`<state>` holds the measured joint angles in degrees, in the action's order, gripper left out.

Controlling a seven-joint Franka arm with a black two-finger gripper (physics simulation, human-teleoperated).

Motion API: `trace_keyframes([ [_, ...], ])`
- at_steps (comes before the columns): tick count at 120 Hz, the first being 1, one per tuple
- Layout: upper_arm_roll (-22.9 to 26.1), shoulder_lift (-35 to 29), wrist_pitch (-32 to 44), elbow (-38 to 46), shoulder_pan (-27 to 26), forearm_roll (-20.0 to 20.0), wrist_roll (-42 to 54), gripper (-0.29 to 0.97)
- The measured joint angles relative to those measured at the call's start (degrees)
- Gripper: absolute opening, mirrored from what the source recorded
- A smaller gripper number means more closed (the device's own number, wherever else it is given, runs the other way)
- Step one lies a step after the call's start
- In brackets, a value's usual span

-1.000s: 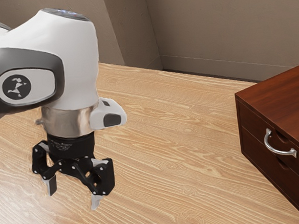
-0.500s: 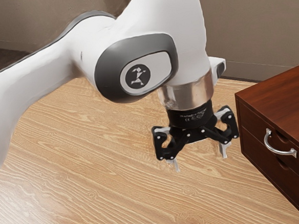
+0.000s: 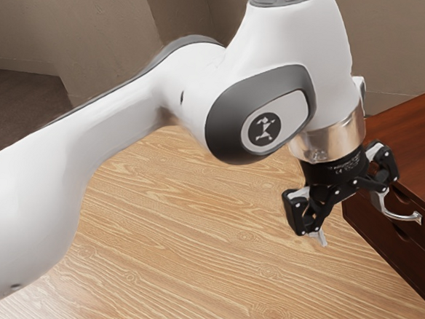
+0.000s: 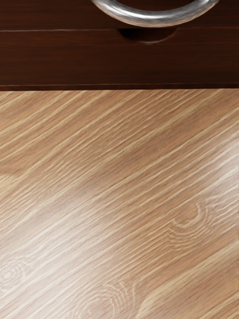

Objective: Pull the drawer handle with one arm to open the drawer

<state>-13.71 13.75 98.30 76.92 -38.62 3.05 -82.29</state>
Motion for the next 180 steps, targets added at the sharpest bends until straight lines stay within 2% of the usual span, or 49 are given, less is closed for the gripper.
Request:
trace_keyframes([
  [55, 1.6, 2.7, 7.6, 0.0, 1.6, 1.2, -3.8, 0.68],
  [133, 1.8, 3.8, 10.3, 0.1, 4.3, 1.3, -2.8, 0.68],
  [160, 2.0, 3.7, 11.0, 0.8, 4.3, 1.3, -2.2, 0.48],
  [180, 2.0, 3.7, 12.0, 1.7, 4.3, 1.6, -1.9, 0.38],
])
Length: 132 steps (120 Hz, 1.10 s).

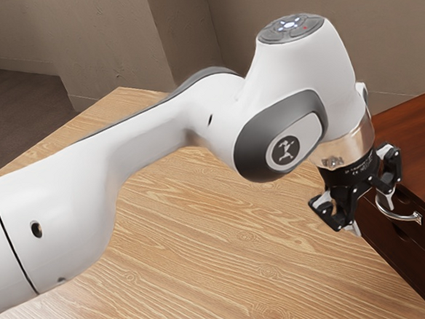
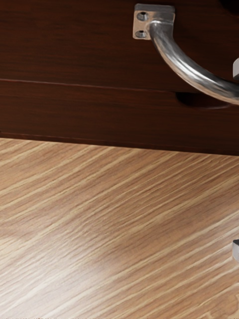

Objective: Pull the drawer handle with one arm to open the drawer

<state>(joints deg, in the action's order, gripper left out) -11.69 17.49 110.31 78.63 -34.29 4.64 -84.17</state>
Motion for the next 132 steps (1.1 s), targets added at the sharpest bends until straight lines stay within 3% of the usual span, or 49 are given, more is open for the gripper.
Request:
trace_keyframes([
  [132, 0.0, -1.4, 4.5, 5.2, 0.0, 1.5, 1.3, 0.07],
])
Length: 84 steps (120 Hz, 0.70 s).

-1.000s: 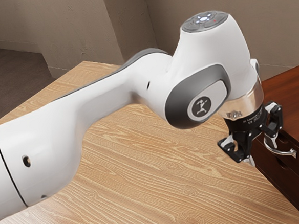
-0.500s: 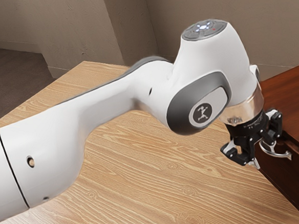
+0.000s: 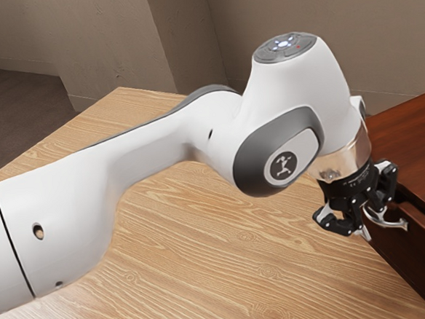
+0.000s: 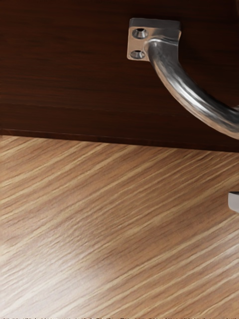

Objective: Pull the drawer handle with one arm to open the drawer

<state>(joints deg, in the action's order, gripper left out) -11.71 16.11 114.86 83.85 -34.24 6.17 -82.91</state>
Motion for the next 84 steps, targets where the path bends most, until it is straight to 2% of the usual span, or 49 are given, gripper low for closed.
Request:
trace_keyframes([
  [49, 0.0, -4.5, 0.2, 5.3, 0.0, -0.6, 0.2, 0.02],
  [84, -0.1, -6.6, 1.0, 8.7, 0.1, -0.9, 0.3, 0.05],
])
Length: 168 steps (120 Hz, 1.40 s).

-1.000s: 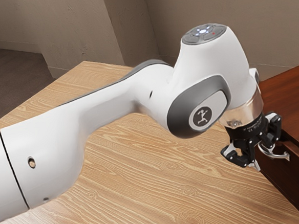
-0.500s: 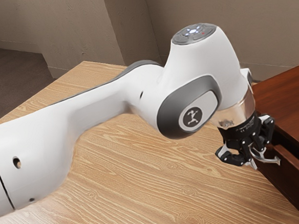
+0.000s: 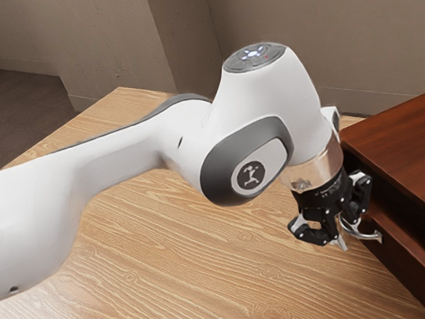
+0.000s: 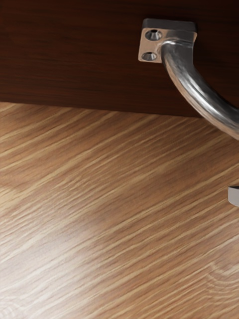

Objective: Pull the drawer handle with one arm to open the drawer

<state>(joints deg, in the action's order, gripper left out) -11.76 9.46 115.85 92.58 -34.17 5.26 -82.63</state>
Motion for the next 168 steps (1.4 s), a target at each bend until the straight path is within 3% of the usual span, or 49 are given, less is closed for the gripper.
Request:
trace_keyframes([
  [168, -0.1, -15.8, 6.1, 18.9, 0.7, -2.3, 0.1, 0.06],
])
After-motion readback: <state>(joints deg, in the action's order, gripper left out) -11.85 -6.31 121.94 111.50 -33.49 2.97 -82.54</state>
